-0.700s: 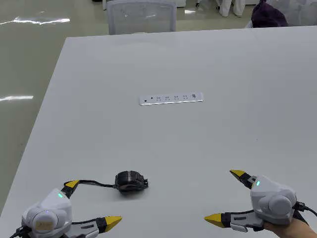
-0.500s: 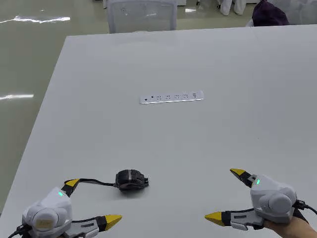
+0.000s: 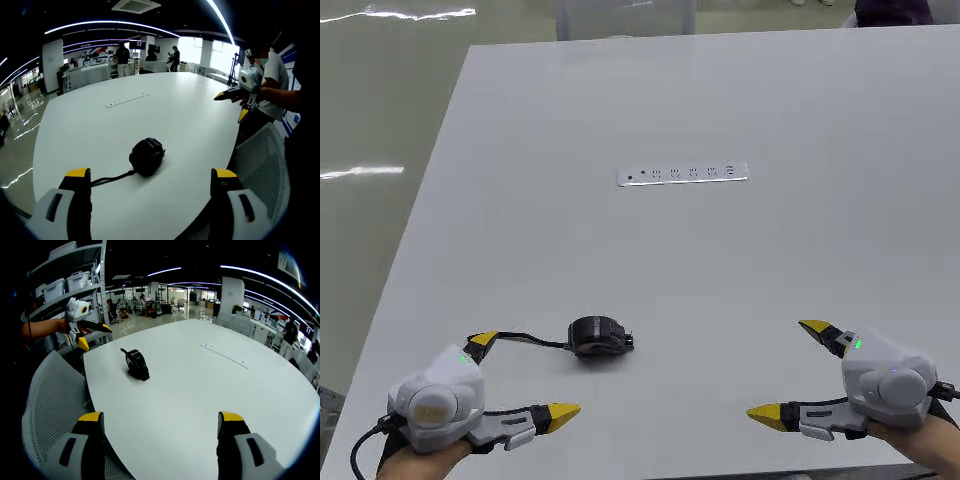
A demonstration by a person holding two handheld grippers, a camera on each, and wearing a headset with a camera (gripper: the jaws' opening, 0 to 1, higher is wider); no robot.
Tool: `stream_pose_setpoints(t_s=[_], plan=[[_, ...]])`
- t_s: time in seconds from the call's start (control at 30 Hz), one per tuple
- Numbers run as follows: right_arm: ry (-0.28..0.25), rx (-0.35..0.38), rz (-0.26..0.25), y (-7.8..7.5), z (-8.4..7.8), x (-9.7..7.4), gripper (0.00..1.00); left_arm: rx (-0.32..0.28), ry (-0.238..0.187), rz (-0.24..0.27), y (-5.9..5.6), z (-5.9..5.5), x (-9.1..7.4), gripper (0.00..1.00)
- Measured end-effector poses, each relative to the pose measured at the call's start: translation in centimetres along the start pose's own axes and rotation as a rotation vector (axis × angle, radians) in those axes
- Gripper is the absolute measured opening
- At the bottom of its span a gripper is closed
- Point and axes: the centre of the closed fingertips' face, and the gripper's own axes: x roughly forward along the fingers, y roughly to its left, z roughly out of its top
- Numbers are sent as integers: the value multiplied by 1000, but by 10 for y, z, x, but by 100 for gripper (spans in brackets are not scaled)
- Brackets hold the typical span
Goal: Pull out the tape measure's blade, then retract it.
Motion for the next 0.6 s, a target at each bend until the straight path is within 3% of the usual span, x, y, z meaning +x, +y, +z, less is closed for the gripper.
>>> stream_pose_setpoints(t_s=[0.6], plan=[[3,0,14,-2,-1,1,95,23,16,-19,3,2,7,98]])
